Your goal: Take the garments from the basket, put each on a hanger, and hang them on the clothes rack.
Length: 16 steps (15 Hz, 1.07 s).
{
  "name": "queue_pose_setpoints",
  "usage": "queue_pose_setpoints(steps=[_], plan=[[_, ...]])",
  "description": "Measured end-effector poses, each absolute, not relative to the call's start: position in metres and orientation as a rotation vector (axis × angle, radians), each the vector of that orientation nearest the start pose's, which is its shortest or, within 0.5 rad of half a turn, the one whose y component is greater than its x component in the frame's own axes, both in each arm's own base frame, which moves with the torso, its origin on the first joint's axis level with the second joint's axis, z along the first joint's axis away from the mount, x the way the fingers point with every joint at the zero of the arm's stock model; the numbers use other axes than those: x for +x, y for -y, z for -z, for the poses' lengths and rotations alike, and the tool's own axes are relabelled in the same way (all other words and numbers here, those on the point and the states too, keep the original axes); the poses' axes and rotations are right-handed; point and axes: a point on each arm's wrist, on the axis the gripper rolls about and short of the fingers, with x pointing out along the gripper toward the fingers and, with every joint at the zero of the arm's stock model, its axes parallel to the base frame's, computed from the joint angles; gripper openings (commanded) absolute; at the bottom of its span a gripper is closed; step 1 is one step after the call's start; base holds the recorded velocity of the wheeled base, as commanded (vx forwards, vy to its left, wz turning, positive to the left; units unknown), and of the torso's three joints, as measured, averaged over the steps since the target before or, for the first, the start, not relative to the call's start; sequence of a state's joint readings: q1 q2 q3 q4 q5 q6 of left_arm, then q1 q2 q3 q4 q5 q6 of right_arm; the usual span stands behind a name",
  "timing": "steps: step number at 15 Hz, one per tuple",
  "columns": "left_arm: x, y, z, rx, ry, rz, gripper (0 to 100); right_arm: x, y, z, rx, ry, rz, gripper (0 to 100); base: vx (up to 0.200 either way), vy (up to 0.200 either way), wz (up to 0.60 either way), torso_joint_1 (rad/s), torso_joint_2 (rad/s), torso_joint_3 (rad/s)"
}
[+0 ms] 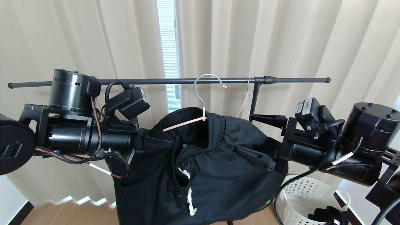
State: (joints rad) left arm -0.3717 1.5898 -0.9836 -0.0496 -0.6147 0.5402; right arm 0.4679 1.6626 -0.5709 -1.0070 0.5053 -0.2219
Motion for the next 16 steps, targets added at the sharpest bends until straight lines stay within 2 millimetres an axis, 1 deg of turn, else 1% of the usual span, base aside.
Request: queue_pose_setpoints(steps=[3, 7, 10, 12, 16], plan=[[0.246, 0.109, -0.217, 0.394, -0.288, 1.074, 0, 0.244, -0.114, -0.172, -0.197, 0.038, -1.035, 100, 0.0, 0.0, 0.0, 0.0, 0.0, 0.0], [0.24, 0.106, -0.222, 0.393, -0.274, 1.066, 0, 0.244, -0.086, -0.177, -0.179, 0.067, -1.174, 100, 0.0, 0.0, 0.0, 0.0, 0.0, 0.0], [0.237, 0.105, -0.225, 0.394, -0.263, 1.062, 0, 0.242, -0.077, -0.176, -0.173, 0.067, -1.206, 100, 0.0, 0.0, 0.0, 0.0, 0.0, 0.0], [0.232, 0.103, -0.227, 0.378, -0.263, 1.057, 0, 0.241, -0.067, -0.172, -0.181, 0.081, -1.279, 100, 0.0, 0.0, 0.0, 0.0, 0.0, 0.0], [0.226, 0.098, -0.231, 0.382, -0.261, 1.018, 0, 0.248, -0.059, -0.165, -0.178, 0.06, -1.259, 100, 0.0, 0.0, 0.0, 0.0, 0.0, 0.0]])
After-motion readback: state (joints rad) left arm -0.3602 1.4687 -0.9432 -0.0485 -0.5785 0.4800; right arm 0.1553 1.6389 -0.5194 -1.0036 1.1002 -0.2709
